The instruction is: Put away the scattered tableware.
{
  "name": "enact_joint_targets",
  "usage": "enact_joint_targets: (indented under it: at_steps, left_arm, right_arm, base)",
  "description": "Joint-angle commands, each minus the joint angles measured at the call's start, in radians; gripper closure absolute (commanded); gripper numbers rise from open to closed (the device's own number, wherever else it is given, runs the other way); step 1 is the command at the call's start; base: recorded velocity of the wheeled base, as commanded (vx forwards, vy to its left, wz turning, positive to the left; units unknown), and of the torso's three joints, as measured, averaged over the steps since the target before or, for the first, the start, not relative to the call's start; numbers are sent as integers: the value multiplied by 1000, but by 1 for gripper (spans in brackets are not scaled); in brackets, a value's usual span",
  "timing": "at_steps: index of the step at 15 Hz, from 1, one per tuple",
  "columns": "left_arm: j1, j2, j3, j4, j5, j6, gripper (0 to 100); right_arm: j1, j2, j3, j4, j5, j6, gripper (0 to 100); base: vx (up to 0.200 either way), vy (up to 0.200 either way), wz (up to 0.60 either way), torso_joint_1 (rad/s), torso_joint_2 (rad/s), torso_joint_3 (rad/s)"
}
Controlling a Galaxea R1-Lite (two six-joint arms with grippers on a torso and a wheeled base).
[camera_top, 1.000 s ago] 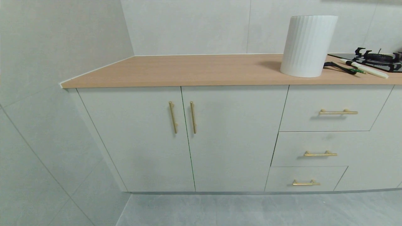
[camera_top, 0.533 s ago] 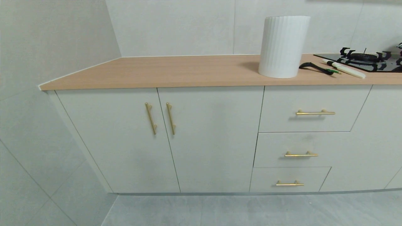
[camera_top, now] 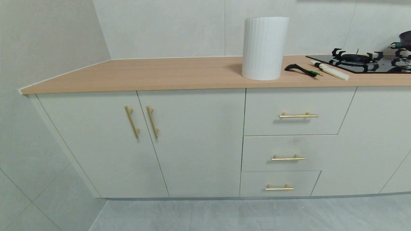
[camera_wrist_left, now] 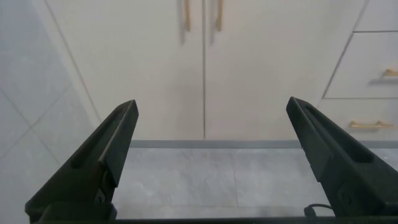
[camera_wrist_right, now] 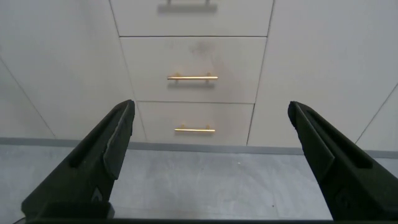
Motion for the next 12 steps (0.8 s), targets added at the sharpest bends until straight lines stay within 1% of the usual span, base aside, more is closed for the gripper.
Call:
enact_joint_targets:
  at_steps: [1, 4, 8, 12]
  left_arm:
    - [0, 1, -1, 0, 1, 0, 0]
    - [0, 1, -1, 0, 1, 0, 0]
    - [0, 1, -1, 0, 1, 0, 0]
    - [0, 1, -1, 0, 1, 0, 0]
  right_arm:
    - [1, 2, 0, 0, 0, 0, 0]
    - [1, 2, 0, 0, 0, 0, 0]
    - [1, 2, 0, 0, 0, 0, 0]
    - [1, 2, 0, 0, 0, 0, 0]
  base:
    - [0, 0, 0, 0, 0, 0]
    - [0, 0, 0, 0, 0, 0]
    - [200, 0, 0, 1, 6, 2]
    - [0, 0, 0, 0, 0, 0]
